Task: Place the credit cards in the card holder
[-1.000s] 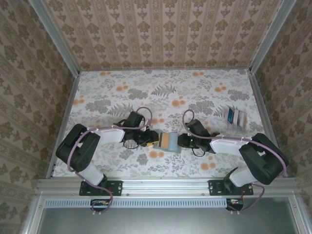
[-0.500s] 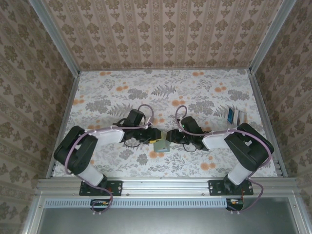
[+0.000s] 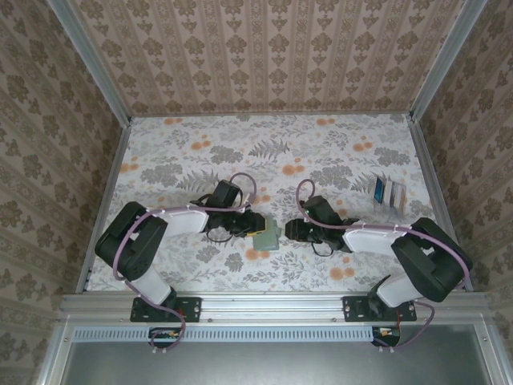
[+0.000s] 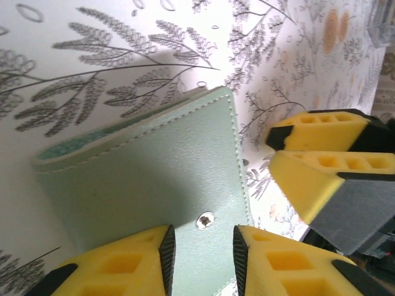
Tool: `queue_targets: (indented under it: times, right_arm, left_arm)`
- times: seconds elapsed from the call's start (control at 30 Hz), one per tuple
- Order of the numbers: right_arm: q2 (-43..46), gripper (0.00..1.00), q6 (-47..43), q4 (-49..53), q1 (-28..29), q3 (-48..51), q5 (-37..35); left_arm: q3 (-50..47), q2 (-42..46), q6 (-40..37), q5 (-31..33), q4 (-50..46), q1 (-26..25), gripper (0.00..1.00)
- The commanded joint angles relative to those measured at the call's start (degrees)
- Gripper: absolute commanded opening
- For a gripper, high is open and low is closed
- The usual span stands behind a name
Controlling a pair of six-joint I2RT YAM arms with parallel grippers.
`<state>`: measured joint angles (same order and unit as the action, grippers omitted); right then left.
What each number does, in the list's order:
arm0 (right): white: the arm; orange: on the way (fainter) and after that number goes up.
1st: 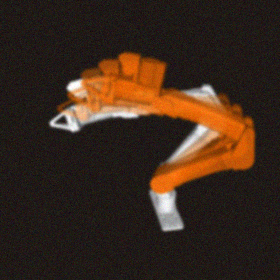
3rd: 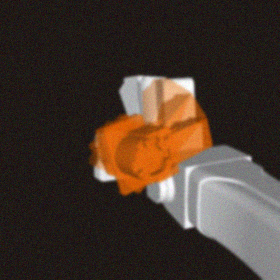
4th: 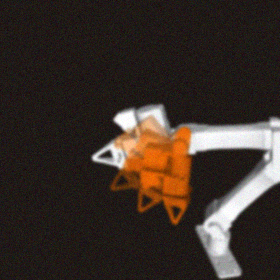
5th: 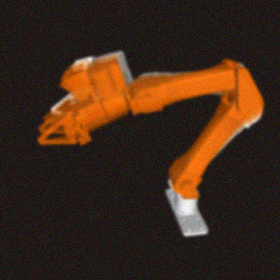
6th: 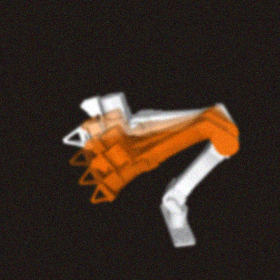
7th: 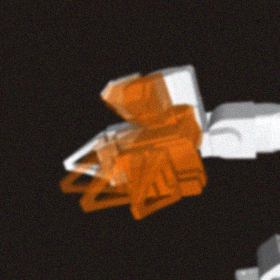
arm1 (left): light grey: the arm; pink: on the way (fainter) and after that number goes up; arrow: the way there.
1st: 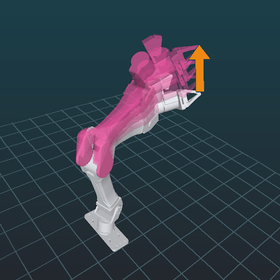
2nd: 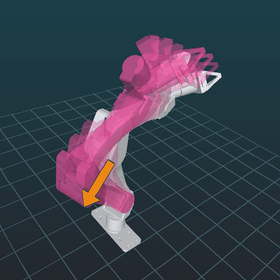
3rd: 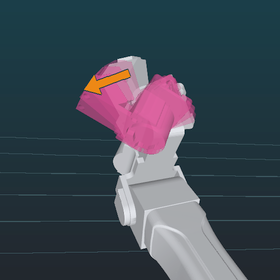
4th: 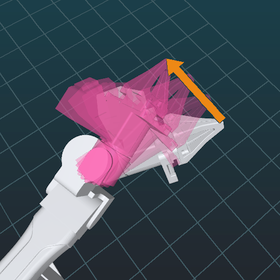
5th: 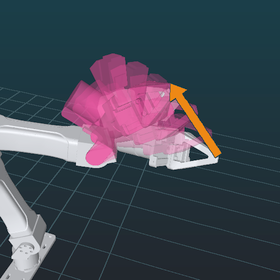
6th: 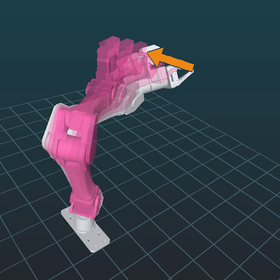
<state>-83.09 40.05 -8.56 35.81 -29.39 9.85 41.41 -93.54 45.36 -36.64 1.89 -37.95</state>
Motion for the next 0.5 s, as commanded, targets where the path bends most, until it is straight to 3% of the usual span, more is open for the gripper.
queue_targets:
  times: [0.0, 0.17, 0.27, 0.47]
  right_arm:
    - [2.46, 0.42, -6.55, 4.55, 1.52, -1.57, -0.21]
    - [-0.72, 0.46, -16.95, 9.36, 3.08, -6.70, 0.25]
    - [-3.91, 0.49, -18.09, 9.15, 3.55, -8.52, 1.89]
    - [-8.55, 0.52, -20.75, 9.94, 4.87, -11.22, -1.71]
  left_arm:
    - [0.09, 0.91, -1.81, 2.17, -2.21, -0.37, 0.29]
    - [-0.30, 2.91, -2.80, 3.63, -4.06, -0.06, 0.25]
    - [-0.50, 3.57, -3.18, 3.77, -5.24, 0.33, 0.24]
    - [-1.46, 4.23, -3.84, 5.46, -6.02, 0.80, 0.23]
